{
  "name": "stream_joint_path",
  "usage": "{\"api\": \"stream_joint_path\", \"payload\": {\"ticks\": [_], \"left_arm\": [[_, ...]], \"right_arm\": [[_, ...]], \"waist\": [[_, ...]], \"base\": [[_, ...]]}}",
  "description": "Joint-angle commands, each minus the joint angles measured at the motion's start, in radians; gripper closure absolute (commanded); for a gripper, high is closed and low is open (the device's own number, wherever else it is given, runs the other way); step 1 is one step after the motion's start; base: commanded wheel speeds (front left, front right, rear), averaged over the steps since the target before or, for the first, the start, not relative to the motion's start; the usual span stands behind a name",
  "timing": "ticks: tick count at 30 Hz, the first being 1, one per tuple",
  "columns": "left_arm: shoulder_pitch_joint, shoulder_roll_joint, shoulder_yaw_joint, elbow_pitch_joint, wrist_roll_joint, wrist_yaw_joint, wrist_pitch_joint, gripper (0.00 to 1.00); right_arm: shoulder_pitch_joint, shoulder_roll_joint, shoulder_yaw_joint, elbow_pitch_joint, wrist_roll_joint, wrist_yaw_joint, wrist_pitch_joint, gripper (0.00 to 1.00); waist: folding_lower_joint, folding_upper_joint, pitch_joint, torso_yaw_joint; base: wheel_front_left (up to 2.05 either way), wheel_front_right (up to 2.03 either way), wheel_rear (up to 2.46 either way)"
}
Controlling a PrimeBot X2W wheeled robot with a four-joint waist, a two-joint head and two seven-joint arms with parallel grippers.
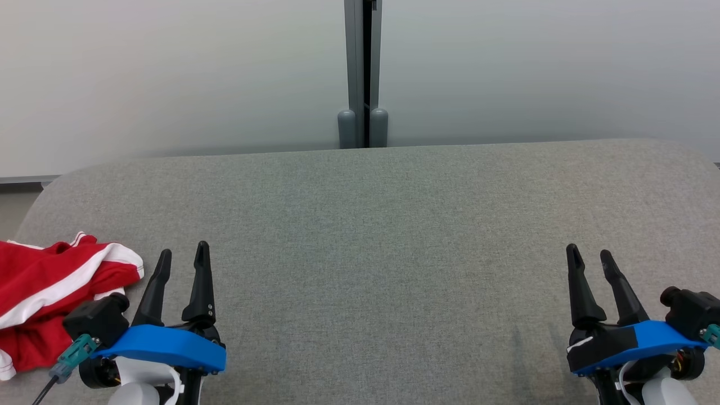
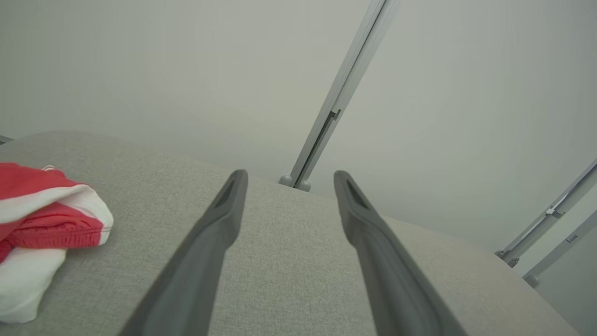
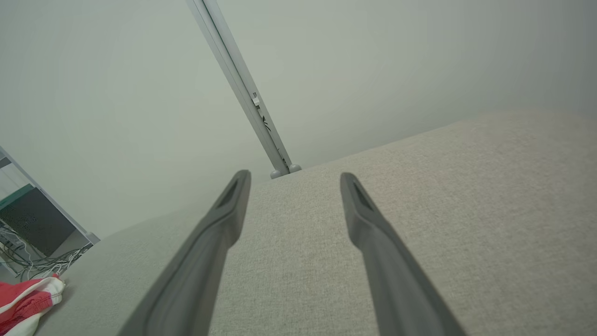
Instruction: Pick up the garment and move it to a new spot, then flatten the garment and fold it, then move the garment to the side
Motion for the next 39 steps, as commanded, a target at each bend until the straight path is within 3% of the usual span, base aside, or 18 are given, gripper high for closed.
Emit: {"api": "stream_joint_path", "payload": {"ticks": [1, 26, 39], "left_arm": [[-0.018, 0.009, -0.006, -0.002, 0.033, -0.001, -0.012, 0.0], [-0.009, 0.011, -0.027, 0.059, 0.247, -0.002, -0.067, 0.0], [-0.01, 0.011, -0.025, 0.101, 0.329, -0.002, -0.094, 0.0]], "right_arm": [[-0.02, -0.001, 0.0, -0.003, -0.036, 0.002, -0.012, 0.0], [-0.025, 0.013, 0.001, 0.058, -0.247, 0.002, -0.068, 0.0], [-0.024, 0.022, -0.003, 0.088, -0.287, 0.003, -0.094, 0.0]], "waist": [[0.0, 0.0, -0.001, 0.0], [0.0, 0.0, -0.001, 0.003], [0.0, 0.0, 0.001, 0.003]], "base": [[0.0, 0.0, 0.0], [0.0, 0.0, 0.0], [0.0, 0.0, 0.0]]}}
